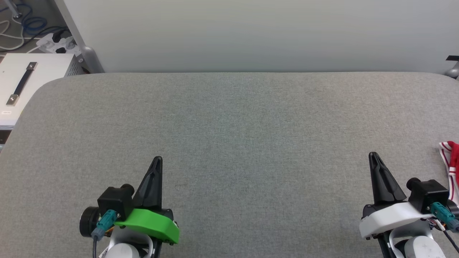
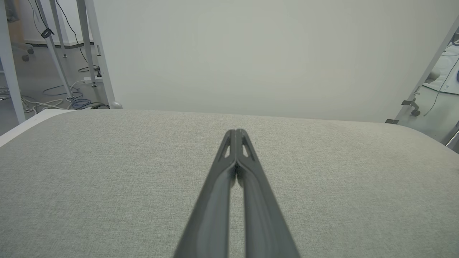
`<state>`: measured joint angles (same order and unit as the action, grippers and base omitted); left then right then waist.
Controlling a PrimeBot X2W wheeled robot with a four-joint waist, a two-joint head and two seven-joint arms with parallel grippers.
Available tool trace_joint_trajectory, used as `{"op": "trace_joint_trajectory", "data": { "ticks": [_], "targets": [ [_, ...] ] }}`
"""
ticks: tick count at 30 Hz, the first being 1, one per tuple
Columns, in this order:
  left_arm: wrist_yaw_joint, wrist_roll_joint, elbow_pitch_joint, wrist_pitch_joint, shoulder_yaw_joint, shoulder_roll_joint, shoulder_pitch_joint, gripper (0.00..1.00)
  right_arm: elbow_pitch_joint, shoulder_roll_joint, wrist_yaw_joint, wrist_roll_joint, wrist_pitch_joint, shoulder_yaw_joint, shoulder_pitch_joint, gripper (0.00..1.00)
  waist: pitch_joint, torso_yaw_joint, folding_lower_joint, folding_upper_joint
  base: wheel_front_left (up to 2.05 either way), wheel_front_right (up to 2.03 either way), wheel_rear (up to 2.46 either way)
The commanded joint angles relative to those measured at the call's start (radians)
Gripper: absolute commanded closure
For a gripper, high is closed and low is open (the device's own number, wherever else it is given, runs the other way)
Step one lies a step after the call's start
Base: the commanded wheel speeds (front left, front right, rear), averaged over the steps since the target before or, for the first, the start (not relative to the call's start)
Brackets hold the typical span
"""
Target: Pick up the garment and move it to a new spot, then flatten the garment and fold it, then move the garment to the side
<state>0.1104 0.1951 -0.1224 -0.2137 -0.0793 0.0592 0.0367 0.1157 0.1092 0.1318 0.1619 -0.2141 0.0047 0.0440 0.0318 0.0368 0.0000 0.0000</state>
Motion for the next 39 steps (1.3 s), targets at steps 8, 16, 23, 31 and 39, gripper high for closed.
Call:
{"op": "trace_joint_trajectory", "data": {
  "ticks": [8,16,23,31,39],
  "targets": [
    [-0.012,-0.027,0.012,0.019,0.012,-0.002,-0.009,1.00,-0.017,-0.007,0.000,-0.018,0.022,0.000,-0.008,1.00,-0.003,-0.003,0.0000,0.0000,0.00,0.00,0.00],
    [-0.020,-0.041,0.021,0.035,0.017,-0.003,-0.011,1.00,-0.025,-0.011,0.000,-0.030,0.038,0.000,-0.011,1.00,-0.005,-0.006,0.0000,0.0000,0.00,0.00,0.00],
    [-0.027,-0.053,0.029,0.049,0.022,-0.003,-0.013,1.00,-0.032,-0.015,0.000,-0.040,0.052,-0.001,-0.014,1.00,-0.007,-0.008,0.0000,0.0000,0.00,0.00,0.00],
    [-0.036,-0.067,0.038,0.065,0.028,-0.004,-0.015,1.00,-0.040,-0.019,0.000,-0.052,0.067,-0.001,-0.017,1.00,-0.009,-0.011,0.0000,0.0000,0.00,0.00,0.00],
    [-0.044,-0.081,0.047,0.081,0.033,-0.004,-0.018,1.00,-0.048,-0.023,-0.001,-0.064,0.083,-0.002,-0.020,1.00,-0.012,-0.014,0.0000,0.0000,0.00,0.00,0.00]
  ]
}}
